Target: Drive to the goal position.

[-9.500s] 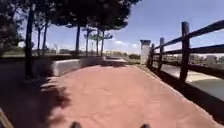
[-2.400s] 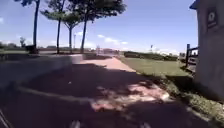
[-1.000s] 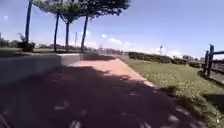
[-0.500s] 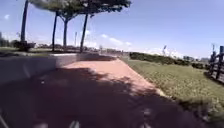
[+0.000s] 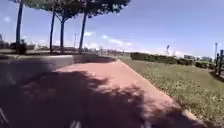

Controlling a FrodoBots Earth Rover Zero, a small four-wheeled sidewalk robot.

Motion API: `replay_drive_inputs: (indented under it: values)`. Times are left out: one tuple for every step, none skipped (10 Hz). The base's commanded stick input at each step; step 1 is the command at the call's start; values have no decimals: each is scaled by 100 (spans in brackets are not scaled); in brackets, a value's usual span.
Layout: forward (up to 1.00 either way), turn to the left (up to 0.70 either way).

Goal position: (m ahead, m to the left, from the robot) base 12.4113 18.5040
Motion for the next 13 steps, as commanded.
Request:
replay_drive_inputs:
  values:
    - [100,0]
    - [100,0]
    - [100,0]
    - [100,0]
    - [100,0]
    - [100,0]
    - [100,-4]
    - [100,-33]
    - [100,-34]
    - [100,0]
    - [100,0]
    - [100,0]
    - [100,0]
